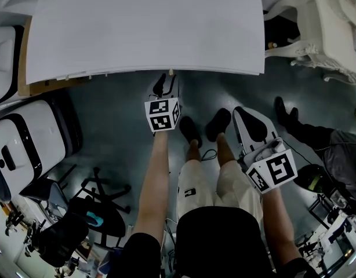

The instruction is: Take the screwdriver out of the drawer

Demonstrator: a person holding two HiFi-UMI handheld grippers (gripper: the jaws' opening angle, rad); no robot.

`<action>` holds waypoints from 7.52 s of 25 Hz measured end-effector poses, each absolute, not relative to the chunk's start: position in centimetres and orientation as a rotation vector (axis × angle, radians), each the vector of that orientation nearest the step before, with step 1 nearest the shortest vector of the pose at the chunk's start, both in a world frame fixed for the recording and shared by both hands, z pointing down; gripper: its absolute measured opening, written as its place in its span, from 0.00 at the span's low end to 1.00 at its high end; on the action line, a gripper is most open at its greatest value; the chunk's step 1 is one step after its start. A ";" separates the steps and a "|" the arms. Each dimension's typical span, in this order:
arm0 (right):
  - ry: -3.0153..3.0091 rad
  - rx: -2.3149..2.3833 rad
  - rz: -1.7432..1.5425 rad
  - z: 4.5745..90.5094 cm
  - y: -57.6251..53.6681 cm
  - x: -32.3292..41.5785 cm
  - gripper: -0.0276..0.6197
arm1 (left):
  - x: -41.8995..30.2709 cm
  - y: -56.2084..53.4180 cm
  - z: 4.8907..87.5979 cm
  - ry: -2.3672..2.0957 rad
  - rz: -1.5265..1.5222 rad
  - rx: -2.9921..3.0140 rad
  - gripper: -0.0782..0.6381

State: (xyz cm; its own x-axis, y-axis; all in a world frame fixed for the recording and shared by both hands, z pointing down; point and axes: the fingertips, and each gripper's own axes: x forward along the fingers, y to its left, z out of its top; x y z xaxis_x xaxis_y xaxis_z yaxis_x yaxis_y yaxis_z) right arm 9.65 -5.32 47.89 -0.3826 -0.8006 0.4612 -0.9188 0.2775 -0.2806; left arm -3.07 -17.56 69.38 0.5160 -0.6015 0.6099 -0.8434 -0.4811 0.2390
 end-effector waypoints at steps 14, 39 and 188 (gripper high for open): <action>-2.294 1.601 0.792 48.5 -4.4 10.6 0.07 | -2.6 -18.9 71.1 -1.226 0.667 2.201 0.24; -2.315 1.581 0.798 48.4 -2.7 9.5 0.07 | -3.8 -15.8 71.4 -1.206 0.630 2.118 0.23; -2.012 0.289 0.810 74.4 -5.3 -8.9 0.30 | -11.1 0.7 54.6 -1.577 0.362 1.770 0.15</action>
